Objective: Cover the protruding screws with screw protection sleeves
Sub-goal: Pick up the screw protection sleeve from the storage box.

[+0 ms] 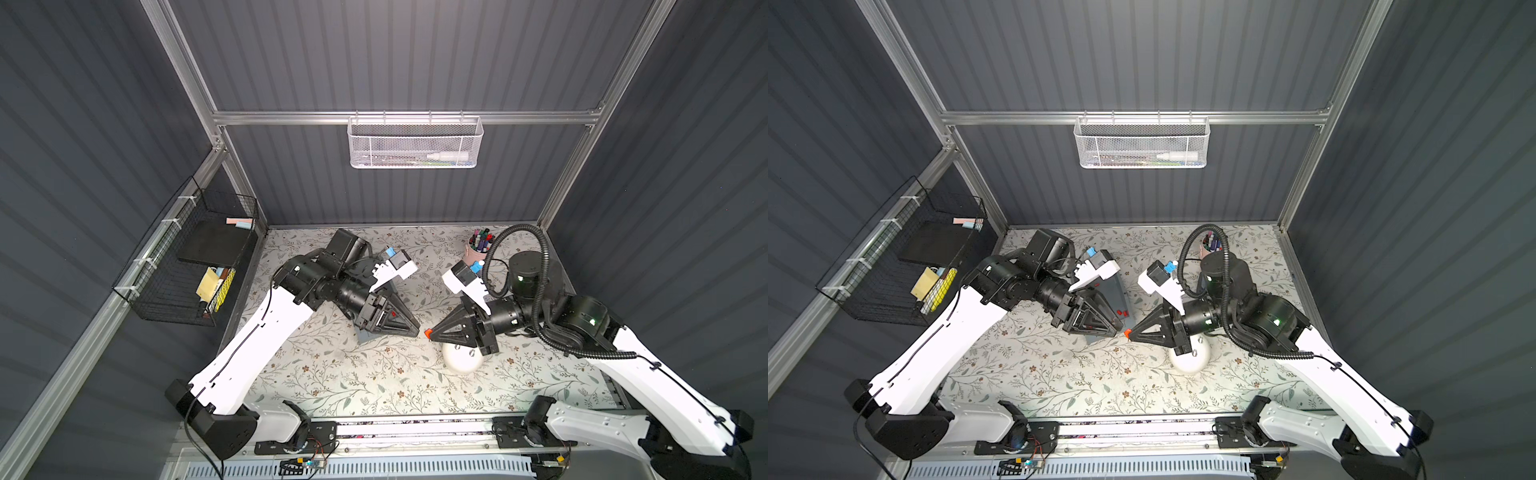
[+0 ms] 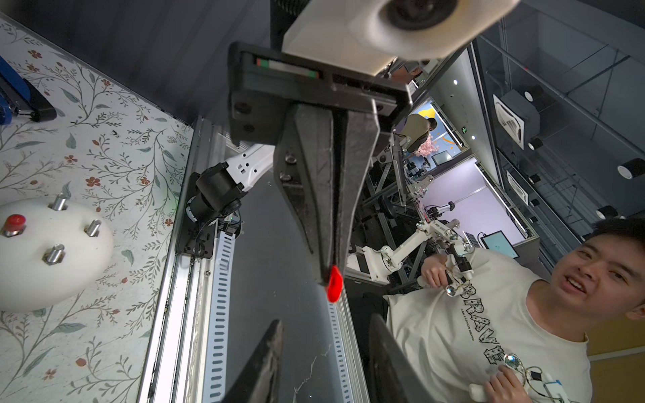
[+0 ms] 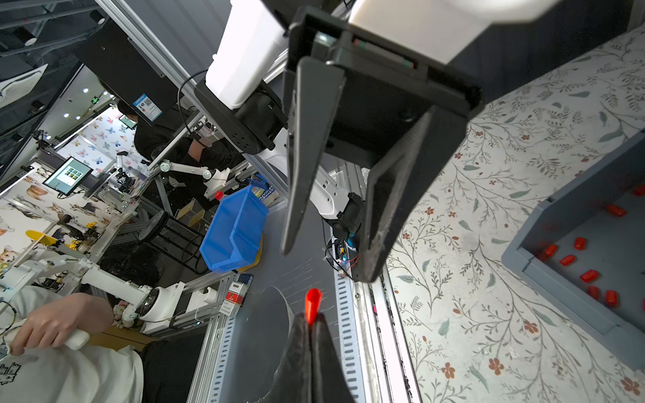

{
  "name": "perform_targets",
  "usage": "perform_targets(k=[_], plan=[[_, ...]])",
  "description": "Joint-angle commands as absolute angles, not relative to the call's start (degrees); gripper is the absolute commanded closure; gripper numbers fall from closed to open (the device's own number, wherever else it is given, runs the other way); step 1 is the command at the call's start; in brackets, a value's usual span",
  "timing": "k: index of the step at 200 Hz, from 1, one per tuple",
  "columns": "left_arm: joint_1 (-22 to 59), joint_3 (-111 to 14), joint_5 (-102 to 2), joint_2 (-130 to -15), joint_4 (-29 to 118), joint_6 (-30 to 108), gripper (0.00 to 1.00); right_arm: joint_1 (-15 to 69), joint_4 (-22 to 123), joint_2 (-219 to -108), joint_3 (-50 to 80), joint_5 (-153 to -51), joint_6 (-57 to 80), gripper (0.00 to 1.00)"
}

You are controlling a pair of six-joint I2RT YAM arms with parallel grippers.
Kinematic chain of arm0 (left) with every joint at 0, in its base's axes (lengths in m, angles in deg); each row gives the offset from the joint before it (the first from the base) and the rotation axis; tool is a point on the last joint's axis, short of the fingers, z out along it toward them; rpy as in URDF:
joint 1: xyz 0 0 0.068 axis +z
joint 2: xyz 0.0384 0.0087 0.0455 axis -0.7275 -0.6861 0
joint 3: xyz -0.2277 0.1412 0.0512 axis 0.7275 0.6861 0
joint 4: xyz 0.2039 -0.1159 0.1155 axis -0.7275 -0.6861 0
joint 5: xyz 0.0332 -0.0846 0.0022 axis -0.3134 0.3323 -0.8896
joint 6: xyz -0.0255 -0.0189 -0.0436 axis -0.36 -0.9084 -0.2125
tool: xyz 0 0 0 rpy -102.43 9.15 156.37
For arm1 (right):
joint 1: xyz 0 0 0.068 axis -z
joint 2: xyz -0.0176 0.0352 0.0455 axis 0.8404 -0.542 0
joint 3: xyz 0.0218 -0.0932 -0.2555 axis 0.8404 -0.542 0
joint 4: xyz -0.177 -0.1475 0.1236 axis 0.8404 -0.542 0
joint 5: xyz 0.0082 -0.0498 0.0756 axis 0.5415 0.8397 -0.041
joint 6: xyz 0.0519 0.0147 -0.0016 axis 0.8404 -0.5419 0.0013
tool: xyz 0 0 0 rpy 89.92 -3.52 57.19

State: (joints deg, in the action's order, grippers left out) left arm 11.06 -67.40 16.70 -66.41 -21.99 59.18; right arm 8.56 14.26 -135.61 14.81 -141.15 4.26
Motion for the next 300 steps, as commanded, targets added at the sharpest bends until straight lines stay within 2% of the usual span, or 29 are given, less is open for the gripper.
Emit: perform_targets(k=[1, 43, 133, 169, 197, 213, 300], plan=[[10.73, -67.26, 17.12, -64.88, -22.72, 61.13, 0.61, 8.75, 13.88, -136.29, 16.55, -142.14, 4.47, 1.00], [10.73, -67.30, 15.51, -65.01, -26.29, 63.10, 0.67, 8.77, 15.32, -137.99, 16.83, -143.05, 5.11, 1.00], [10.73, -66.03, 13.22, -64.27, -28.04, 65.02, 0.62, 8.84, 17.95, -140.29, 16.21, -144.37, 6.81, 1.00], [10.73, -65.56, 13.22, -64.05, -28.16, 65.98, 0.69, 8.84, 17.42, -141.37, 15.26, -144.76, 6.57, 1.00], [10.73, -64.80, 12.79, -63.48, -28.30, 67.04, 0.70, 8.84, 16.95, -141.63, 15.02, -144.64, 6.58, 1.00], [10.73, -64.69, 12.55, -63.41, -28.25, 67.48, 0.74, 8.84, 15.51, -142.13, 15.81, -144.68, 5.76, 1.00], [10.73, -63.57, 12.64, -63.26, -26.43, 67.81, 0.75, 8.84, 12.04, -143.69, 17.04, -146.40, 4.44, 1.00]])
